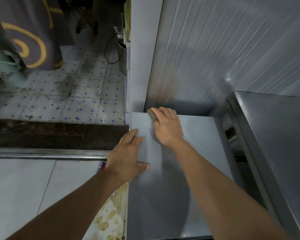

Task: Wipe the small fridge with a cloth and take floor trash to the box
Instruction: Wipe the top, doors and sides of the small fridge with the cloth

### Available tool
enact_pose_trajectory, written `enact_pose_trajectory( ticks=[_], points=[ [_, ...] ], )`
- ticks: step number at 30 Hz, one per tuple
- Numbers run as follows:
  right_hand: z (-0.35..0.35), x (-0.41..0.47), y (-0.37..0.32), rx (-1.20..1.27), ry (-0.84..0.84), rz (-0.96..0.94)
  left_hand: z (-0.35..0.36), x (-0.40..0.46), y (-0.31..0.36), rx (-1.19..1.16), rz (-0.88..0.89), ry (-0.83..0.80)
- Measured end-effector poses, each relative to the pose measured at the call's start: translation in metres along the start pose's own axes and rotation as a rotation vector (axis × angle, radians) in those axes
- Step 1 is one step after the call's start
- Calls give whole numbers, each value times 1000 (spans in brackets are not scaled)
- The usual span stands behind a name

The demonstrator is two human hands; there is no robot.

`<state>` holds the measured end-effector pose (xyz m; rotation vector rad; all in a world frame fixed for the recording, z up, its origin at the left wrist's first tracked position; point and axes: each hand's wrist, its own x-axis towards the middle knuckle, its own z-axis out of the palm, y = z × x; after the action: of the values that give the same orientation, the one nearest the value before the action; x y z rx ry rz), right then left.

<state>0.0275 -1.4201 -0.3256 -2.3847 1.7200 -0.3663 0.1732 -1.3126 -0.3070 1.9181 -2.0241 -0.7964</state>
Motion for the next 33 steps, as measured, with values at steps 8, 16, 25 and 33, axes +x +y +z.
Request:
enact_pose_trajectory(
  ticks=[8,16,25,33],
  points=[
    [-7,-6,42,-96,19,199,-2,-27,-2,-104,-19,-9],
    [22,10,-44,4,-31,-104,-2,-37,-14,-175,36,-5],
    [19,17,-56,-131,-124,-338,-6,-53,-22,-108,5,-25],
    [-1,-88,-71,8,-188,-389,-25,-74,-31,-39,-63,19]
  ],
)
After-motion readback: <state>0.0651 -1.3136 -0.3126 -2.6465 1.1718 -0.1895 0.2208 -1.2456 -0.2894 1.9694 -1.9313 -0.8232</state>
